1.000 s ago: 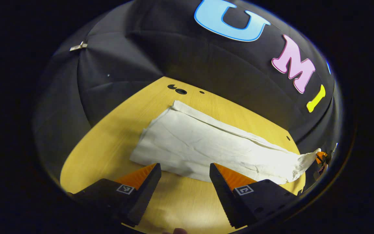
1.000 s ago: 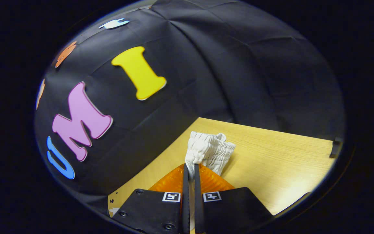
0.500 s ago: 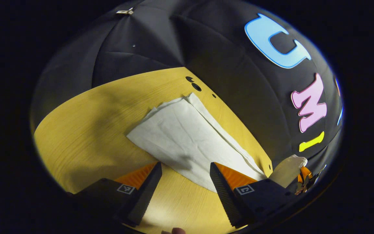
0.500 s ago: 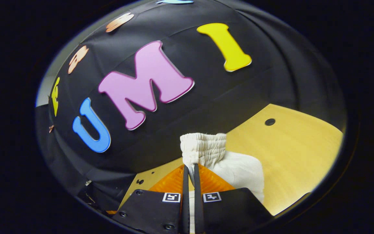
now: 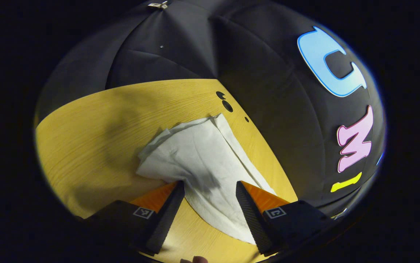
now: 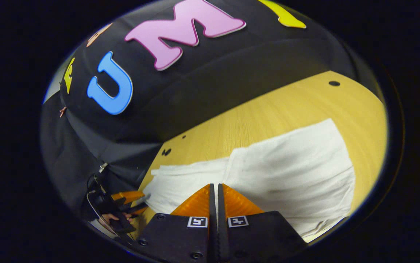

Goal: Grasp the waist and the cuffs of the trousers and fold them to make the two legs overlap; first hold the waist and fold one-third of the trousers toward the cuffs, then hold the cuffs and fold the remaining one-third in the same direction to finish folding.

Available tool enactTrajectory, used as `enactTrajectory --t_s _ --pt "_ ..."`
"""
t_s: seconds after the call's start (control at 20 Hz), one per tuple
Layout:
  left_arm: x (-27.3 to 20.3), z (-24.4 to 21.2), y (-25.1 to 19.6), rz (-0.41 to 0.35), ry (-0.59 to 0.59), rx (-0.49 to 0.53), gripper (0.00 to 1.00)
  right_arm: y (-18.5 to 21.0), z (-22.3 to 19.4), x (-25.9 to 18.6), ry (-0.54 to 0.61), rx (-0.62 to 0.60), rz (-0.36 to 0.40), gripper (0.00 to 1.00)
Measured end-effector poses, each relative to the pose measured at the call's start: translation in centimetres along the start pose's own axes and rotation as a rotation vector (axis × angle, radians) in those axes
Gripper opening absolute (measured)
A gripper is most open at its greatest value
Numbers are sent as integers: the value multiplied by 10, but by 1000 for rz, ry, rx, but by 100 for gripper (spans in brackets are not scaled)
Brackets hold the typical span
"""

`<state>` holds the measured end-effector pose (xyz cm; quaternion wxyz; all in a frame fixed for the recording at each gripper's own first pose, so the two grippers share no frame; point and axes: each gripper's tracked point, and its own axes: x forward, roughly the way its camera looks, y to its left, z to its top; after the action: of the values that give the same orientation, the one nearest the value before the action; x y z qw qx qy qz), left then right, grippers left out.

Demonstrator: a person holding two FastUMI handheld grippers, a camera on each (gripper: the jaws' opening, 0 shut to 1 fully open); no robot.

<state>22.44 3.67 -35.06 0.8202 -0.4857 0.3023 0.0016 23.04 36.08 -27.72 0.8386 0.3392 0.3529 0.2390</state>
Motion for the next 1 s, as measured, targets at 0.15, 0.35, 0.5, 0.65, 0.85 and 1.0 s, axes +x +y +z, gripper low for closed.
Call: enactTrajectory --t_s 0.15,0.35,0.5,0.65,0.85,1.0 --pt "5 7 1 -6 -20 -98 88 -9 7 15 -16 42 -36 6" --pt "18 7 9 35 -27 -153 70 -68 9 32 61 116 -189 5" --pt "26 7 13 50 -33 -168 44 -77 -6 33 119 95 -202 5" --pt "37 6 8 -29 -21 -245 14 -78 -7 34 113 64 -189 5" --pt "39 14 -2 -168 -22 -325 5 -78 -7 33 98 37 -171 6" --pt "35 24 -17 -239 -69 -380 6 -79 -8 32 89 17 -163 6"
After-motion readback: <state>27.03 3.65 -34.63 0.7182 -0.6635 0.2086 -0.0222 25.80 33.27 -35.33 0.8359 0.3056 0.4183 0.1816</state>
